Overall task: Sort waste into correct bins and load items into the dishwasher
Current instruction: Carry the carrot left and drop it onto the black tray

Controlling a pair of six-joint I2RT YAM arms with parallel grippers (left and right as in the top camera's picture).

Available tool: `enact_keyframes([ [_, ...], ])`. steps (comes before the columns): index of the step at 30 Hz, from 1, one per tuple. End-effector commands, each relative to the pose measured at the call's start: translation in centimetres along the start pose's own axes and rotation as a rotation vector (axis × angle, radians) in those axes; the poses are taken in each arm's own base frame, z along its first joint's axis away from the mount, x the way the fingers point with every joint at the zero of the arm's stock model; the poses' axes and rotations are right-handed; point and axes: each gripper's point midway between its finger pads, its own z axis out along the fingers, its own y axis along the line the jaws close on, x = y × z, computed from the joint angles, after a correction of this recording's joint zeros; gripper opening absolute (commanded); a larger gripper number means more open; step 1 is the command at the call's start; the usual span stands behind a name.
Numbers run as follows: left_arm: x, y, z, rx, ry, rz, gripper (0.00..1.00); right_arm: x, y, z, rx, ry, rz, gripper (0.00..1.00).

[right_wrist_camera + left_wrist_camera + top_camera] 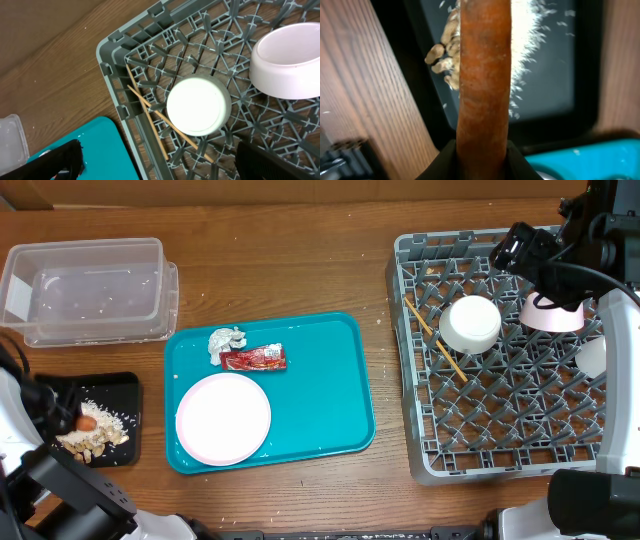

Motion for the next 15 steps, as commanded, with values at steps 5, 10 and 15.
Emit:
enact_keyframes([
  [5, 1.0, 1.0, 4.0, 0.027, 0.039, -0.045, 0.04, -0.7, 0.4, -0.9, -0.010, -0.035, -0.005, 1.00],
  [10, 0.3, 0.9, 4.7, 0.029, -0.003, -0.053, 0.11, -0.7, 0.4, -0.9, -0.010, -0.035, -0.005, 1.00],
  [15, -0.5, 0.5, 5.2, 0.051, -0.041, -0.056, 0.14, -0.7, 0.4, -0.9, -0.010, -0.035, -0.005, 1.00],
])
